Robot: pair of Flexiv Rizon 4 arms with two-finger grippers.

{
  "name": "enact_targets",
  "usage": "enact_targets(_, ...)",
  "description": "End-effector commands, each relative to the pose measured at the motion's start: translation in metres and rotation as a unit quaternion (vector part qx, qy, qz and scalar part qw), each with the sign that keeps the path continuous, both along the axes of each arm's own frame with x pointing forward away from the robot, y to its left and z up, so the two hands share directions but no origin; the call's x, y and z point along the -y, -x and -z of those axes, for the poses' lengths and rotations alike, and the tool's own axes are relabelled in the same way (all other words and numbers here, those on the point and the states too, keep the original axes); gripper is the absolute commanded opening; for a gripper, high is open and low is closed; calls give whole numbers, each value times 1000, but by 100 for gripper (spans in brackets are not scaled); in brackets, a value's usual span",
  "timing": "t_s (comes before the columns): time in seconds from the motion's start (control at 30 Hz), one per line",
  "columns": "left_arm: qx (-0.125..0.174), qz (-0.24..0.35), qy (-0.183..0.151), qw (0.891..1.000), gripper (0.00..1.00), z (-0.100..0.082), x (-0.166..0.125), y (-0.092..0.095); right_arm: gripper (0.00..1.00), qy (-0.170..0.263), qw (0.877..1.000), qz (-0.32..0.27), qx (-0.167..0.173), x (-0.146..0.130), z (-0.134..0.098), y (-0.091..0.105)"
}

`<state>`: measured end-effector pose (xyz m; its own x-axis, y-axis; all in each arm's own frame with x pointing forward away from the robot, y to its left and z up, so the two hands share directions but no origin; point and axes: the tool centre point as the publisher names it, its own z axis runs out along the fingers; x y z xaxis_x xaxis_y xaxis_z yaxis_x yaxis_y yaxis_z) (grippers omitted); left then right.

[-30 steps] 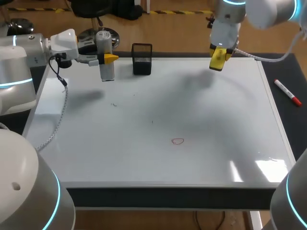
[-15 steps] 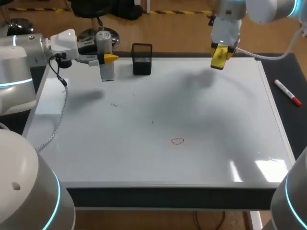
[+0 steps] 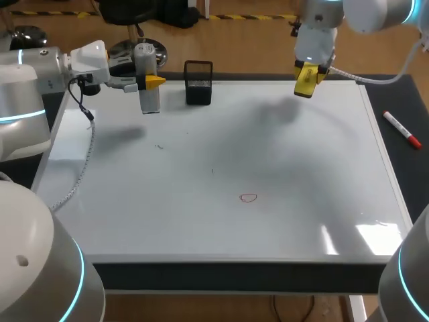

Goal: Pick up the inspection probe, press it on each red-marked spot on the whiteboard one by one, put down the probe, pick up the eraser, and wipe off all the red marks.

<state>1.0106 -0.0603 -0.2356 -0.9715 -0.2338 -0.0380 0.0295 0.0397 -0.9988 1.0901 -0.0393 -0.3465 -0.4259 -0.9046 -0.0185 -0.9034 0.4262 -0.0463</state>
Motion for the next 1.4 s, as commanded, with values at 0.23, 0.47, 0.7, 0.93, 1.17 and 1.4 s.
enact_targets(0.23,6,6,3,1000,0,-4,7,3,0,2,1000,-1,0,1,-1,0)
enact_targets(0.47,25,36,16,999,0,-20,33,26,0,2,1000,-1,0,1,-1,0)
enact_targets(0.7,33,92,31,995,0,-34,71,56,0,2,1000,-1,0,1,-1,0)
enact_targets(0.93,24,187,32,982,0,-38,125,92,0,2,1000,-1,0,1,-1,0)
enact_targets(1.17,0,273,35,961,0,-27,169,122,0,2,1000,-1,0,1,-1,0)
enact_targets(1.4,-29,321,30,946,0,-11,187,144,0,2,1000,-1,0,1,-1,0)
